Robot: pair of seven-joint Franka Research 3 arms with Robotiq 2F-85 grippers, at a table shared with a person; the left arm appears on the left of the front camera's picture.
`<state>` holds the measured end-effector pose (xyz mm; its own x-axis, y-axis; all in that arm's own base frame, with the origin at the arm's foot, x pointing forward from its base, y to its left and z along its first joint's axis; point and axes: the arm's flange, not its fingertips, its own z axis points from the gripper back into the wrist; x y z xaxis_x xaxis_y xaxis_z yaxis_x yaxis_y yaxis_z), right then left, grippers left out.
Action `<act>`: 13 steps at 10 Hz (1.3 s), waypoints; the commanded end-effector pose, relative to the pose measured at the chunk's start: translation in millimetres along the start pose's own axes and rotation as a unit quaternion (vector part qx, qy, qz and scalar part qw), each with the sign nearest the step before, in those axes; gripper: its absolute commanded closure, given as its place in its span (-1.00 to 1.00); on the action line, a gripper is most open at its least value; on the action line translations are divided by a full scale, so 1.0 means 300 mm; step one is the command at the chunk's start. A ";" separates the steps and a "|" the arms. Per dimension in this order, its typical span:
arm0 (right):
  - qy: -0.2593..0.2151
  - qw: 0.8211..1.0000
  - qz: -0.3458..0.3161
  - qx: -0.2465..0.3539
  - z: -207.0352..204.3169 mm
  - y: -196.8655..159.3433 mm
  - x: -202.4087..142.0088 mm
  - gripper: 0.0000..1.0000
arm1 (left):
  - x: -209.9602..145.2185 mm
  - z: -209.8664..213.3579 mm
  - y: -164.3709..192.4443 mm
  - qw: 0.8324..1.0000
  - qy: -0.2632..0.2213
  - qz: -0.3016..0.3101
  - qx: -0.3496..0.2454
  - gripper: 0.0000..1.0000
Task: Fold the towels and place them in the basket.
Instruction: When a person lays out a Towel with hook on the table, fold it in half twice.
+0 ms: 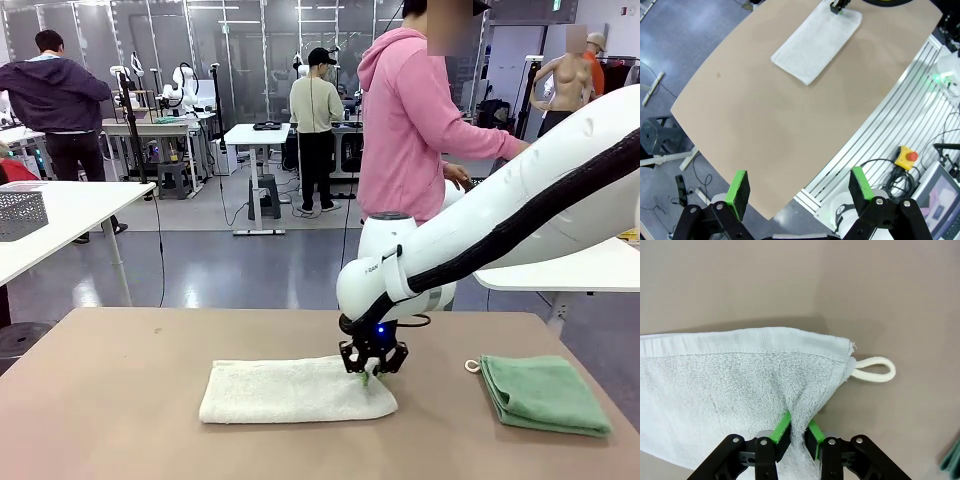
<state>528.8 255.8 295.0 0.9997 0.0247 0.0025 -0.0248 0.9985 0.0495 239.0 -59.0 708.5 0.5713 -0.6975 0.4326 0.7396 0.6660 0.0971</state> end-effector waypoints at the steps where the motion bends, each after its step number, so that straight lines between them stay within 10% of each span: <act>1: 0.004 0.999 -0.014 -0.050 0.077 -0.105 -0.032 1.00 | -0.008 -0.002 -0.002 1.000 0.000 -0.002 0.003 -1.00; 4: -0.020 0.999 -0.022 -0.024 0.273 -0.208 -0.118 1.00 | -0.008 -0.002 -0.002 1.000 0.000 -0.002 0.003 -1.00; 13: -0.030 0.994 0.039 0.094 0.325 0.253 -0.047 1.00 | -0.008 -0.002 -0.002 1.000 0.000 -0.002 0.003 -1.00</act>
<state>500.3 315.3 402.6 0.9925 0.0857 0.0872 -0.1013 0.9757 0.1943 238.6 -59.0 708.1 0.5707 -0.6978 0.4329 0.7401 0.6654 0.0968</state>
